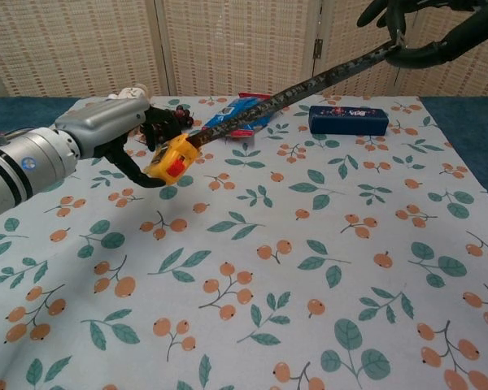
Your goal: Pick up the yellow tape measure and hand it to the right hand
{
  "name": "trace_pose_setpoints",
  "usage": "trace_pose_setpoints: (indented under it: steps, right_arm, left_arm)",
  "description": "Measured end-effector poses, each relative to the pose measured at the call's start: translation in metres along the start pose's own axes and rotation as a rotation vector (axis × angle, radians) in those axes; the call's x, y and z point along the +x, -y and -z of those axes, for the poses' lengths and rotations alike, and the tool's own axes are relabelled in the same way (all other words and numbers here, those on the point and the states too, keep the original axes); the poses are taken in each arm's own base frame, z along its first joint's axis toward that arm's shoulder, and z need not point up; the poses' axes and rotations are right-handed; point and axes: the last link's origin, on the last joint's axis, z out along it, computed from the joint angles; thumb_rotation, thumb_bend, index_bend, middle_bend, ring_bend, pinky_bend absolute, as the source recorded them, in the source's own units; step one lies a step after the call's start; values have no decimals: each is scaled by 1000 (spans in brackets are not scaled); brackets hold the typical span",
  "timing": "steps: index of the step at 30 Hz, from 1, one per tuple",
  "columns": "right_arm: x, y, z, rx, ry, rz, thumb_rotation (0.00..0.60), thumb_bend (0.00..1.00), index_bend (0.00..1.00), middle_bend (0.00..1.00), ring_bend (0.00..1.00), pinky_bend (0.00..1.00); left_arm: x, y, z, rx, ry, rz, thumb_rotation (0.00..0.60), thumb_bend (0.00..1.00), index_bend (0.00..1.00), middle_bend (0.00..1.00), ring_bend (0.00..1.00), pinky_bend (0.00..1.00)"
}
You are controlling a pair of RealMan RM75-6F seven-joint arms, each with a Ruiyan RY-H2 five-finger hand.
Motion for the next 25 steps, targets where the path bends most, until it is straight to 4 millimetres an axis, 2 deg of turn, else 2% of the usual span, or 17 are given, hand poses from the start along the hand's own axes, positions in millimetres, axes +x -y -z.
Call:
trace_pose_setpoints:
  steps: [9, 19, 25]
  right_arm:
    - [32, 3, 25, 13, -45, -41, 600, 657, 701, 259, 189, 20]
    - [63, 7, 52, 33, -83, -86, 600, 657, 701, 259, 186, 20]
    - [73, 7, 64, 44, -94, -122, 600, 659, 701, 259, 186, 20]
  left_arm:
    - [-6, 14, 0, 25, 10, -14, 600, 564, 597, 553, 436, 41]
    - [-7, 15, -1, 31, 18, -27, 600, 565, 597, 552, 437, 41]
    - [-7, 13, -2, 30, 19, -30, 600, 564, 598, 553, 437, 41]
